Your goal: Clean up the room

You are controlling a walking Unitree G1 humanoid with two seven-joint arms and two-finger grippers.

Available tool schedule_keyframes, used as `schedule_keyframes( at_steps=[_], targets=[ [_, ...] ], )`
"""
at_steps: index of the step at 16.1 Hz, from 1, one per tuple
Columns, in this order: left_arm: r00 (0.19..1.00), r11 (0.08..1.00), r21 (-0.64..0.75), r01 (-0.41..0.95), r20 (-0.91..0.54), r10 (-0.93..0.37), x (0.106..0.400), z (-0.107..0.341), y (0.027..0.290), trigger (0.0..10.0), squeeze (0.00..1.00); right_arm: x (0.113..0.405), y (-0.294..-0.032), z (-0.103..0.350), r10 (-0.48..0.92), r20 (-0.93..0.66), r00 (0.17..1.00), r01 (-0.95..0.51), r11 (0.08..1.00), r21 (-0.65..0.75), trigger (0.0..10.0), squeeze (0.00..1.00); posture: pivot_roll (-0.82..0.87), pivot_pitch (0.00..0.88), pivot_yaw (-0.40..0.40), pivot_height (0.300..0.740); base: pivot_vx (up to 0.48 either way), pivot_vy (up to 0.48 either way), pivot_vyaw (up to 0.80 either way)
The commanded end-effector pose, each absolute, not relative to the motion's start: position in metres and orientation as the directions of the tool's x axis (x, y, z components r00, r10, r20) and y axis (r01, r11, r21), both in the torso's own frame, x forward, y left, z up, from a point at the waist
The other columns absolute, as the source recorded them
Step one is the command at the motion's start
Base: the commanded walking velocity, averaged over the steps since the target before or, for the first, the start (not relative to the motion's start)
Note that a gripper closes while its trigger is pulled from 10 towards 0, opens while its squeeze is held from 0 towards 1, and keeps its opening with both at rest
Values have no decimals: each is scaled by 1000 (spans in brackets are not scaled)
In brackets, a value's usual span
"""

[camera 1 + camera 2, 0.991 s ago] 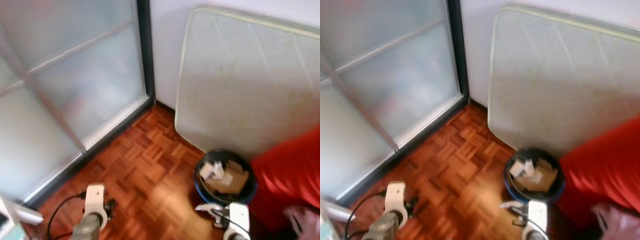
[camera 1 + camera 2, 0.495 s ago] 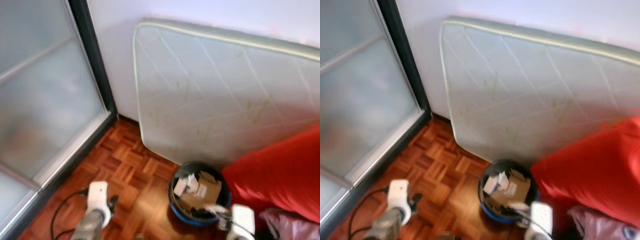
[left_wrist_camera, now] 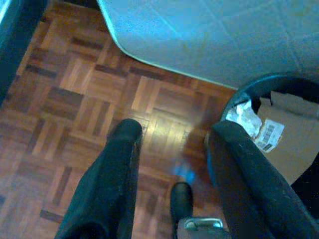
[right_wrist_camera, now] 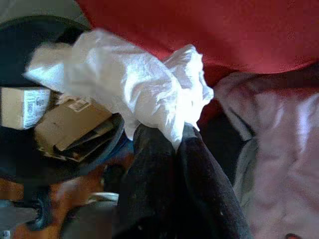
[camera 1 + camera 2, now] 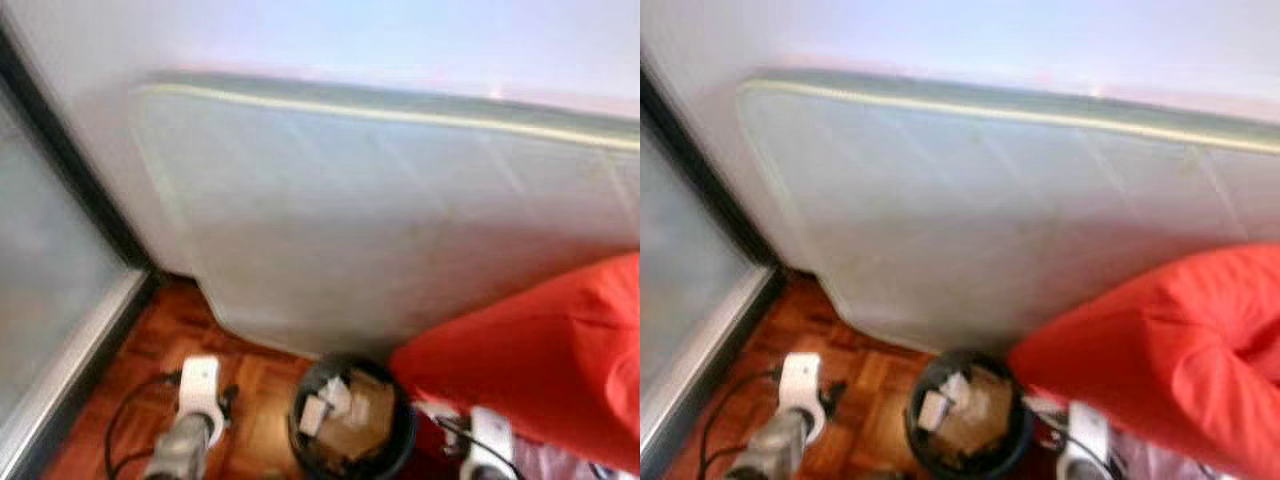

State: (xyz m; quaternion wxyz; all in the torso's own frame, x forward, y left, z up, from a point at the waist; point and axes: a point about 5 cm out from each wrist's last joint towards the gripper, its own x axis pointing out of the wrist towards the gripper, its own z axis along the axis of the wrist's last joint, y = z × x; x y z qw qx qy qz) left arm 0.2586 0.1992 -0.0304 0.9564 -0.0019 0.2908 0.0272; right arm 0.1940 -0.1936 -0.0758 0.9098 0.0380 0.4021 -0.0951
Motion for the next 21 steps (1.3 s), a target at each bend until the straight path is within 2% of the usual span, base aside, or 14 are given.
schedule_keyframes(
  at_steps=[1, 5, 10, 13, 18, 21],
  targets=[
    [793, 998, 28, -60, -606, 65, 244, -41, 205, 10000, 0, 186, -192, -80, -143, -753, 642, 220, 975, 2, 10000, 0, 148, 143, 36, 740, 0, 0, 0],
    [794, 998, 32, -57, -605, 64, 244, -41, 204, 10000, 0, 200, -193, -72, -123, -710, 693, 214, 976, 40, 10000, 0, 148, 146, 35, 740, 0, 0, 0],
    [814, 999, 46, -22, -579, 44, 251, -36, 200, 10000, 0, 225, -167, -57, 105, -624, 775, -21, 990, 140, 10000, 0, 148, 157, 30, 740, 0, 0, 0],
    [825, 999, 52, -12, -564, 39, 255, -33, 198, 10000, 0, 230, -154, -53, 224, -597, 770, -138, 973, 187, 10000, 0, 145, 163, 29, 740, 0, 0, 0],
    [833, 999, 51, -10, -553, 37, 255, -32, 197, 10000, 0, 240, -149, -46, 225, -561, 796, -147, 972, 182, 10000, 0, 153, 173, 25, 740, 0, 0, 0],
    [835, 999, 51, -10, -549, 36, 255, -32, 197, 10000, 0, 244, -155, -44, 163, -556, 815, -85, 983, 163, 10000, 0, 157, 178, 24, 740, 0, 0, 0]
  ],
)
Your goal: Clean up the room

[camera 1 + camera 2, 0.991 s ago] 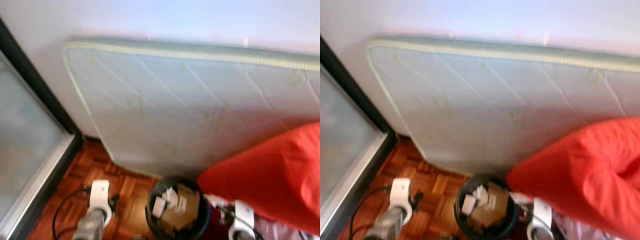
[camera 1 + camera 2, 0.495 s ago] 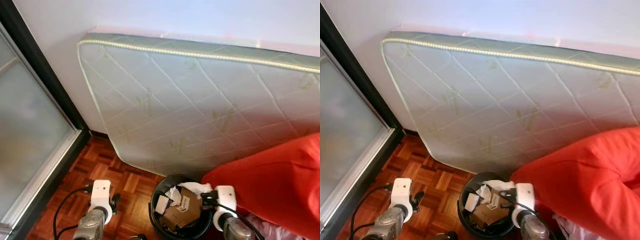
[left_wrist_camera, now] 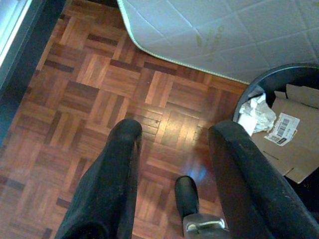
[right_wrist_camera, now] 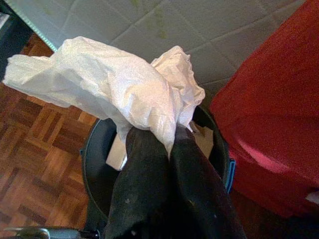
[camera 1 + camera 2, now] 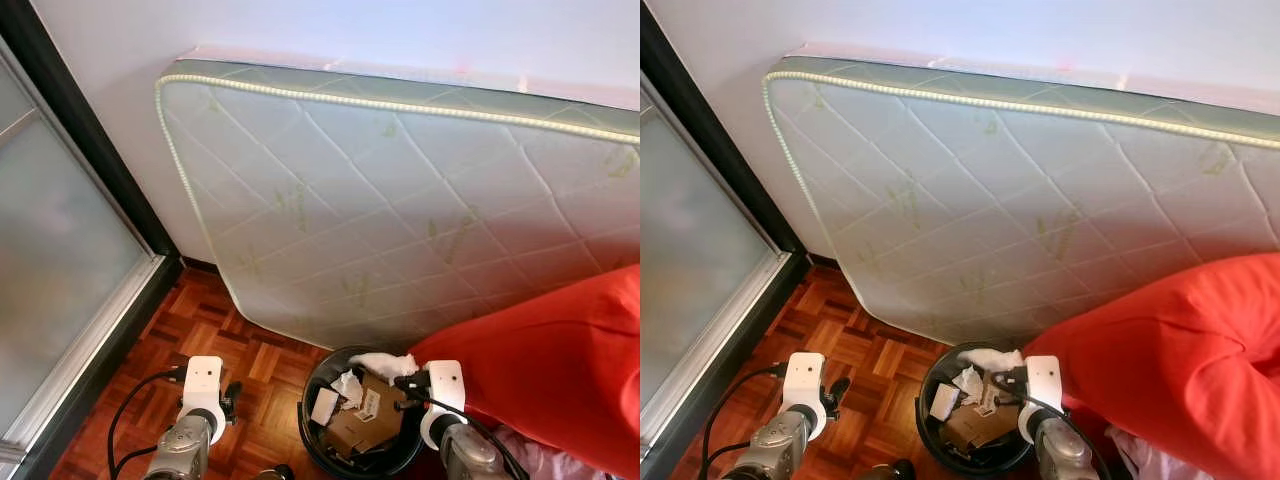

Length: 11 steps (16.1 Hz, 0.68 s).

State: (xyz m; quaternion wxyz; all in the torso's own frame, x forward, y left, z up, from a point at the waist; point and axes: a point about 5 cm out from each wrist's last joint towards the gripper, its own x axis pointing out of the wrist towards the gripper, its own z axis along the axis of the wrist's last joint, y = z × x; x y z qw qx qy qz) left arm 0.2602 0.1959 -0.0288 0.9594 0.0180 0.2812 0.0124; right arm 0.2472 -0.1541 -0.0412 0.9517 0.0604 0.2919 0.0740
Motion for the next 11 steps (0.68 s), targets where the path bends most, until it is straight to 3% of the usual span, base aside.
schedule_keyframes(
  at_steps=[1, 6, 7, 8, 9, 10, 11],
  targets=[
    [836, 999, 50, -9, -548, 35, 255, -32, 197, 10000, 0, 244, -155, -44, 166, -558, 813, -85, 982, 168, 10000, 0, 158, 181, 23, 740, 0, 0, 0],
    [837, 999, 50, -8, -546, 34, 255, -32, 196, 10000, 0, 241, -154, -47, 171, -578, 798, -88, 982, 169, 10000, 0, 162, 184, 23, 740, 0, 0, 0],
    [837, 999, 50, -7, -547, 33, 255, -32, 196, 10000, 0, 240, -154, -47, 171, -579, 797, -87, 982, 171, 10000, 94, 162, 185, 23, 740, 0, 0, 0],
    [837, 999, 51, -5, -547, 32, 255, -32, 196, 10000, 0, 239, -154, -48, 171, -580, 796, -85, 981, 172, 10000, 671, 163, 185, 23, 740, 0, 0, 0],
    [837, 999, 51, -5, -546, 32, 256, -32, 196, 10000, 0, 239, -153, -48, 171, -581, 796, -85, 981, 173, 10000, 671, 163, 185, 23, 740, 0, 0, 0],
    [837, 999, 51, -4, -546, 31, 256, -32, 196, 10000, 0, 238, -153, -49, 172, -582, 795, -84, 981, 174, 10000, 1000, 165, 185, 23, 740, 0, 0, 0],
    [838, 999, 50, -5, -545, 31, 256, -32, 196, 10000, 0, 238, -153, -49, 172, -582, 795, -84, 981, 175, 10000, 1000, 165, 185, 23, 740, 0, 0, 0]
  ],
)
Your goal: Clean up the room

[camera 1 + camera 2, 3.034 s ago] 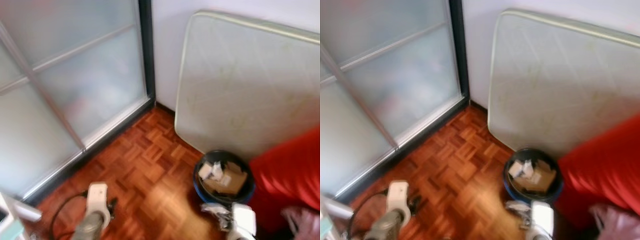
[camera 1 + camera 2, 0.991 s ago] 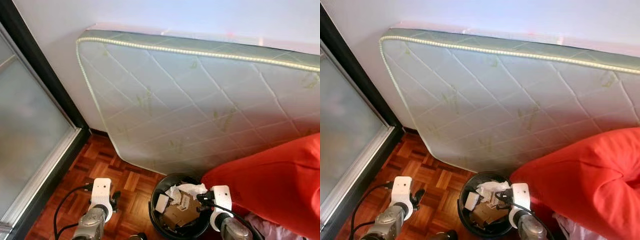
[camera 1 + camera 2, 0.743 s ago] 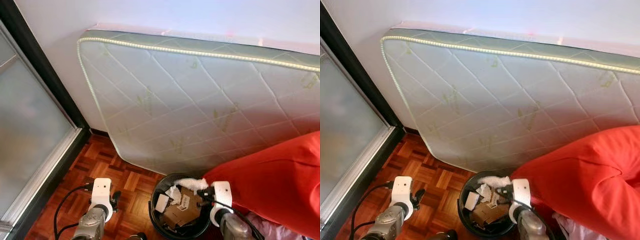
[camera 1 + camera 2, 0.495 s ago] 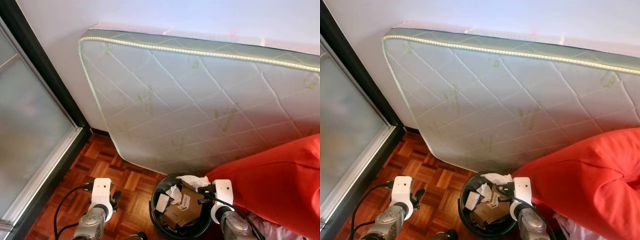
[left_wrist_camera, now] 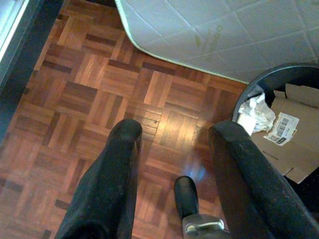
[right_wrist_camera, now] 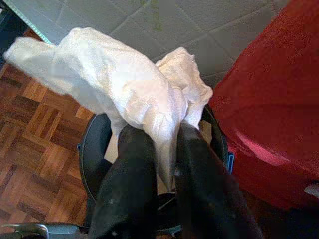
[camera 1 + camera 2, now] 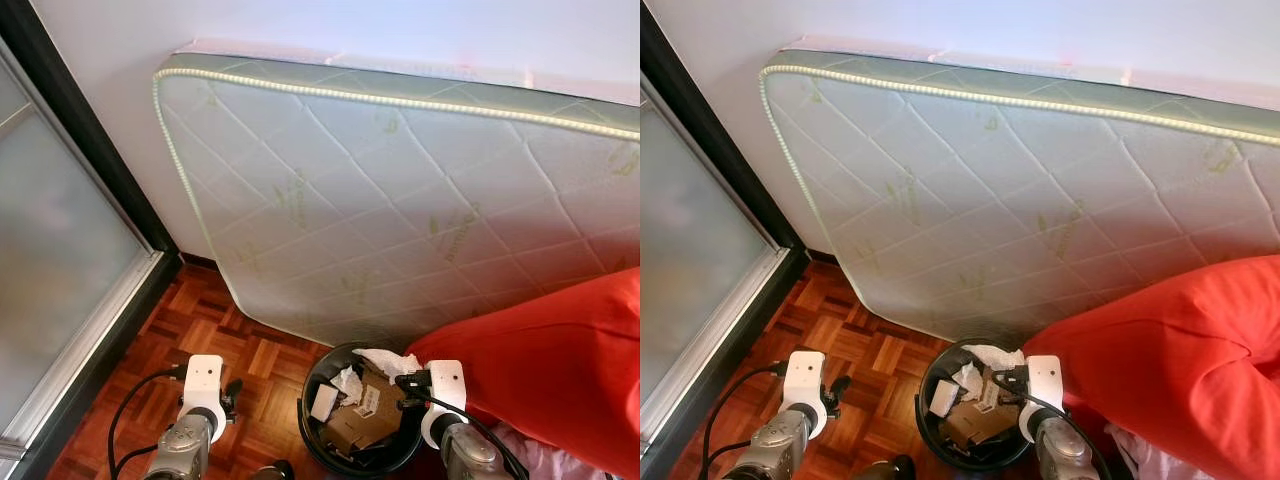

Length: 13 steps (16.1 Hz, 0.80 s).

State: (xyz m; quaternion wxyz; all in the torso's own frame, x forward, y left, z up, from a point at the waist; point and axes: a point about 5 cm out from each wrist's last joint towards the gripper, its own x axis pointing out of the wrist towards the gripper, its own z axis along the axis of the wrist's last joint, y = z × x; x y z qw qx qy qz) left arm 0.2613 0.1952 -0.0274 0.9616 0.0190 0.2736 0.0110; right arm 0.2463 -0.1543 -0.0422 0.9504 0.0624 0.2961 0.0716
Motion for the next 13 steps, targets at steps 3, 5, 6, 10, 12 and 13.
schedule_keyframes(
  at_steps=[3, 5, 6, 10, 12, 13],
  targets=[
    [838, 999, 51, -5, -544, 32, 256, -32, 196, 10000, 0, 238, -152, -49, 176, -579, 796, -87, 980, 178, 10000, 1000, 166, 187, 23, 740, 0, 0, 0],
    [838, 999, 51, -4, -544, 31, 256, -32, 196, 10000, 0, 239, -151, -48, 178, -578, 797, -89, 980, 179, 10000, 1000, 166, 187, 24, 740, 0, 0, 0],
    [838, 999, 51, -4, -544, 31, 256, -32, 196, 10000, 0, 239, -150, -48, 180, -577, 797, -91, 980, 179, 10000, 1000, 166, 187, 24, 740, 0, 0, 0],
    [839, 999, 54, 0, -544, 30, 256, -32, 195, 10000, 0, 239, -147, -49, 188, -583, 791, -96, 978, 184, 10000, 1000, 166, 189, 24, 740, 0, 0, 0],
    [839, 999, 54, 0, -543, 29, 256, -32, 195, 10000, 0, 236, -147, -51, 193, -597, 779, -96, 977, 191, 10000, 1000, 166, 190, 24, 740, 0, 0, 0],
    [839, 999, 54, 1, -543, 29, 256, -32, 195, 10000, 0, 234, -147, -52, 197, -603, 773, -97, 976, 194, 10000, 1000, 166, 190, 24, 740, 0, 0, 0]
  ],
)
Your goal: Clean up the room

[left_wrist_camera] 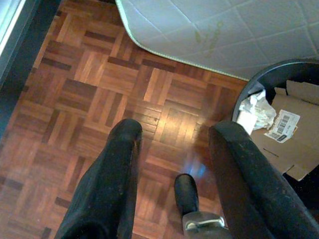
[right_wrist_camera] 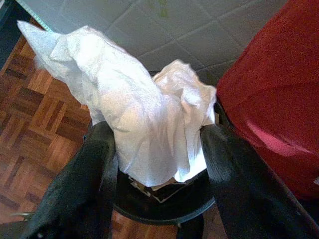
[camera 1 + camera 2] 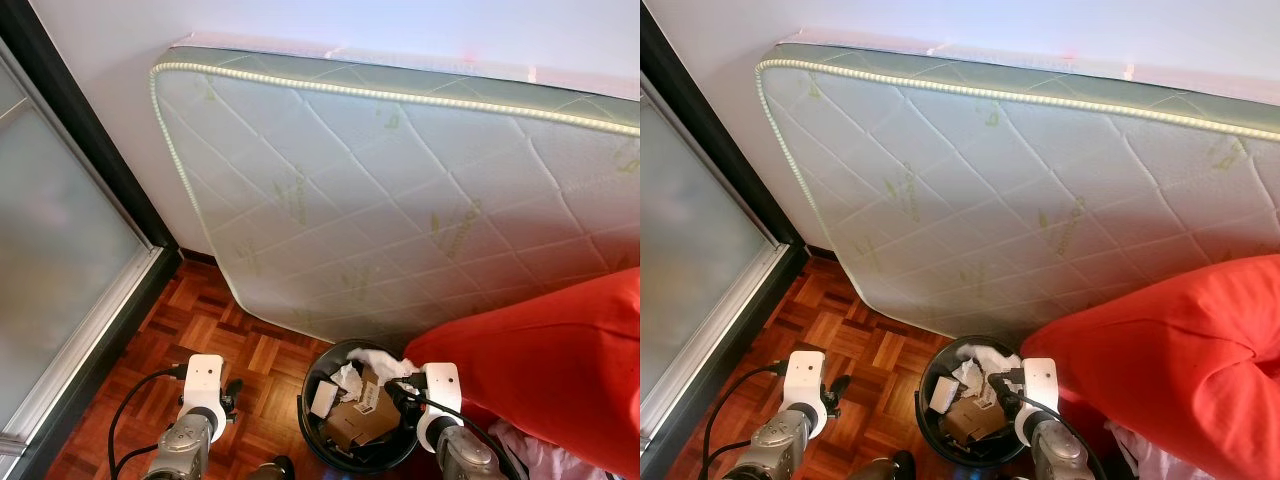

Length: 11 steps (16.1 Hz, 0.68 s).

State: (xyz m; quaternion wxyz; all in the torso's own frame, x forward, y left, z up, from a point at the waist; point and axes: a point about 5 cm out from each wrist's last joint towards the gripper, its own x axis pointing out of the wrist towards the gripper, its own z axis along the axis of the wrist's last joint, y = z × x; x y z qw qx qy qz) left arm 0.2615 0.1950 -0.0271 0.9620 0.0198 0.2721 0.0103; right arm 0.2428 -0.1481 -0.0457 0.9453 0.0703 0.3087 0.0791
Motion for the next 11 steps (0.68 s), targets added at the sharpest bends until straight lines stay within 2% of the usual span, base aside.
schedule_keyframes(
  at_steps=[1, 7, 11],
  targets=[
    [839, 999, 54, 1, -543, 29, 256, -32, 195, 10000, 0, 233, -147, -53, 199, -608, 768, -98, 976, 196, 10000, 1000, 166, 190, 24, 740, 0, 0, 0],
    [841, 998, 55, 3, -540, 27, 257, -31, 195, 10000, 0, 226, -145, -58, 226, -633, 740, -112, 970, 215, 10000, 1000, 167, 190, 24, 740, 0, 0, 0],
    [843, 998, 56, 5, -537, 25, 258, -31, 194, 10000, 0, 226, -133, -58, 269, -624, 734, -149, 960, 238, 10000, 1000, 169, 190, 24, 740, 0, 0, 0]
  ],
)
